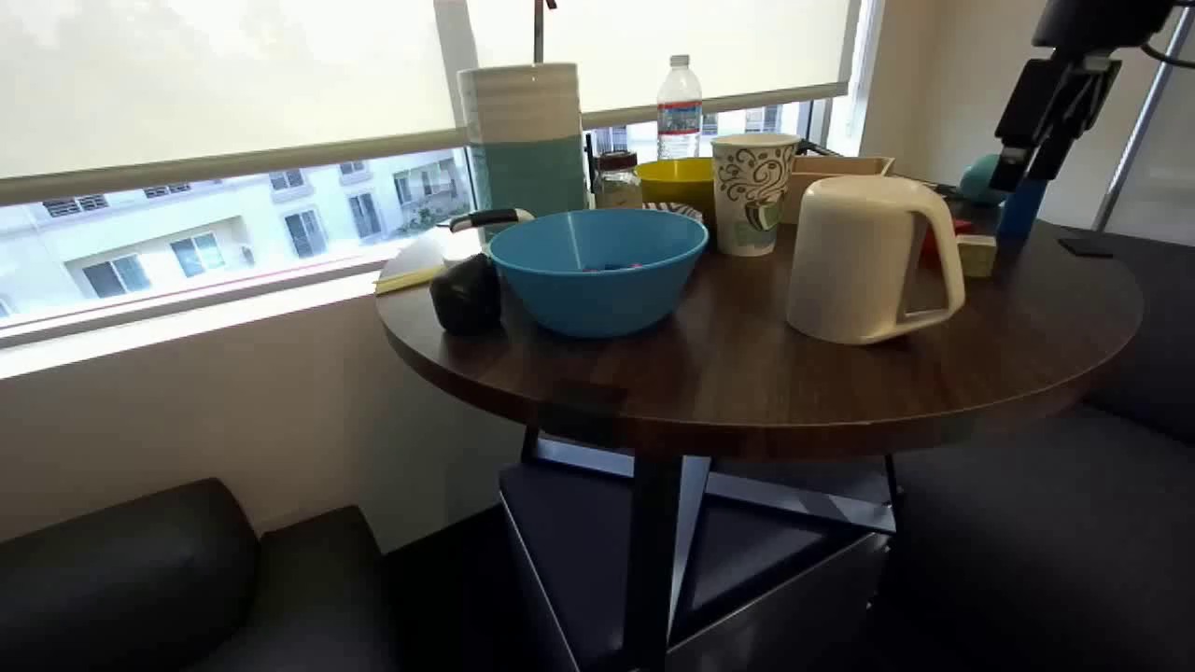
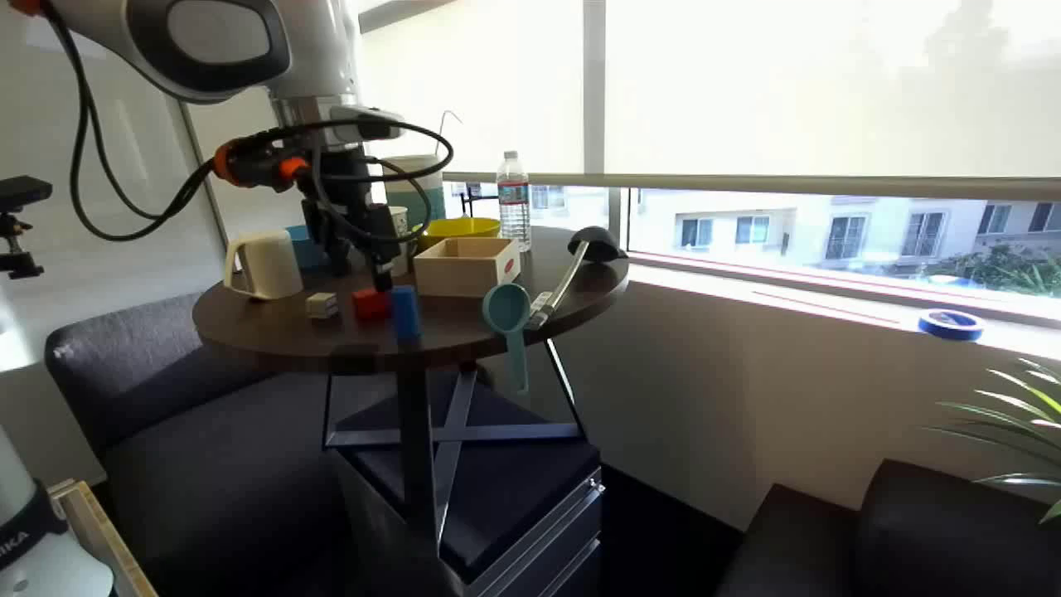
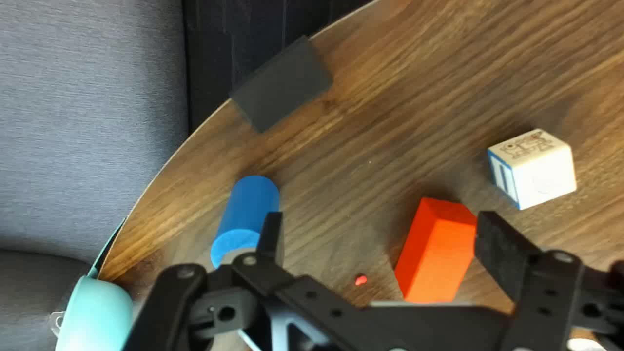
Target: Put the mug cup upright
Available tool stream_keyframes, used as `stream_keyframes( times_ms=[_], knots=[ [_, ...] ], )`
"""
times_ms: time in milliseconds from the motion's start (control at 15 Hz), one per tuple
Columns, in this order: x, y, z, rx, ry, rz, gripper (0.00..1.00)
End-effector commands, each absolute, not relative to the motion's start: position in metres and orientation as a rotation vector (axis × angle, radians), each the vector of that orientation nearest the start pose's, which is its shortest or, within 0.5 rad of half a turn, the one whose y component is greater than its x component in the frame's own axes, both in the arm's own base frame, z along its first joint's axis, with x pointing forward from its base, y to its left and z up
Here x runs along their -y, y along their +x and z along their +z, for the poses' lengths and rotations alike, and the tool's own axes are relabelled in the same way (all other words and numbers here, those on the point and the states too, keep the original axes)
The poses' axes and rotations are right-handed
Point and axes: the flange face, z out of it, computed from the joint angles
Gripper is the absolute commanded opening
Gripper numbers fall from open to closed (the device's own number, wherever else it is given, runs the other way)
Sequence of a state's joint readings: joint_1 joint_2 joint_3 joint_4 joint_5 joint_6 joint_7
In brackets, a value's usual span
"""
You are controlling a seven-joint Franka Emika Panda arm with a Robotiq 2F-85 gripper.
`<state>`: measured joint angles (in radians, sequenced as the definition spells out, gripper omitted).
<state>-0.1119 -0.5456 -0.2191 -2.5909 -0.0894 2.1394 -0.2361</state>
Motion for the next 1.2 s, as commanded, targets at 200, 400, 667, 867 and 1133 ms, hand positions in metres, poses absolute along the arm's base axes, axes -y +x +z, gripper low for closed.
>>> stream_keyframes(
  times_ms=[200, 400, 667, 867, 1133],
  knots=[
    [0.129, 0.363, 0.441, -0.037, -3.126, -0.143, 1.00],
    [0.117, 0.364, 0.448, -0.011, -3.082, -0.155, 1.00],
    [0.080, 0.365, 0.458, 0.026, -2.973, -0.129, 1.00],
    [0.049, 0.368, 0.463, -0.014, -2.858, -0.080, 1.00],
    [0.029, 0.379, 0.467, -0.258, -2.739, -0.016, 1.00]
  ],
)
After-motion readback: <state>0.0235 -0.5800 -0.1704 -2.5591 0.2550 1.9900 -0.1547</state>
